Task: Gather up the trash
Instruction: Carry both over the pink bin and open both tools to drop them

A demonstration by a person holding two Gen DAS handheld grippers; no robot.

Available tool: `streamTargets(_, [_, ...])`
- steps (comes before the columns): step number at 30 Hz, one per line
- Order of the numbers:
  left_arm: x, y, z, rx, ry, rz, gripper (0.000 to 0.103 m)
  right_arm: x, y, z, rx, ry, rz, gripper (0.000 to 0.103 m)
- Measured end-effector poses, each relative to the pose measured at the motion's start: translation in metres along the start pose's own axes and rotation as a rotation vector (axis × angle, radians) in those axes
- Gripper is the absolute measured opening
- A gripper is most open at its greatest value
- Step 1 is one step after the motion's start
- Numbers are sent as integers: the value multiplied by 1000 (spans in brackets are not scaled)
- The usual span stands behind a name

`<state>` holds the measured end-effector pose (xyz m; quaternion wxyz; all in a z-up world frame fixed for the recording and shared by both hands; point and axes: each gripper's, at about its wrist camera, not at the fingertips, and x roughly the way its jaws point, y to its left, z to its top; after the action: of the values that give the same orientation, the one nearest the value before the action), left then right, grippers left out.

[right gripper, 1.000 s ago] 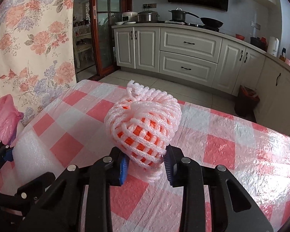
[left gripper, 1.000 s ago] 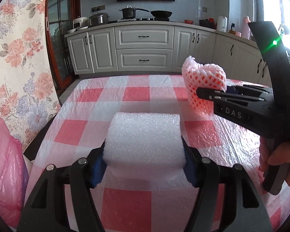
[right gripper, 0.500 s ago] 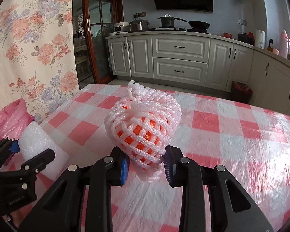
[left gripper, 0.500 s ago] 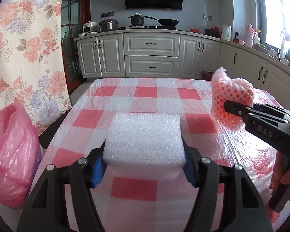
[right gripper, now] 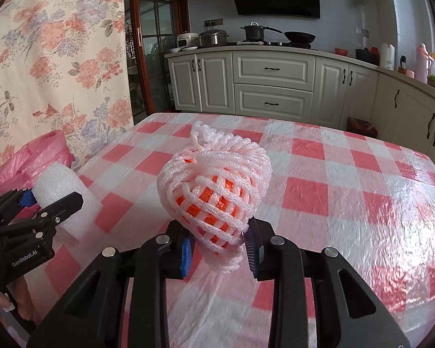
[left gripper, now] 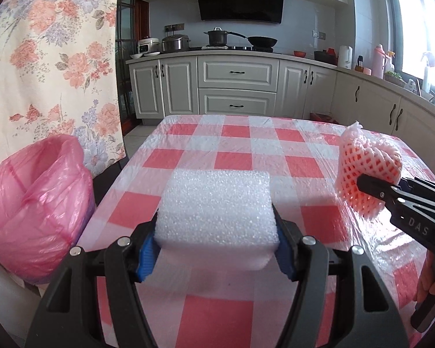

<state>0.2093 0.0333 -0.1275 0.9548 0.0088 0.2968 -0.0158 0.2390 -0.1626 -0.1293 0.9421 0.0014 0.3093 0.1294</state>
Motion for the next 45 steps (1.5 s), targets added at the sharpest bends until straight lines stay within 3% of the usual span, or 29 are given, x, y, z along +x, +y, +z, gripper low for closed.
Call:
streamTargets(21, [-82,58,-43,-46,-54,70,64,-47,65,-16,-88,-4,115,30])
streamTargets(35, [-127,105,-24,-78,-153,168,64,-49,136,-5,-217,-1,256,30])
streamTargets(45, [-143,171,-2,-150,-174,293,64,-40,199,26,-323,-34,377,30])
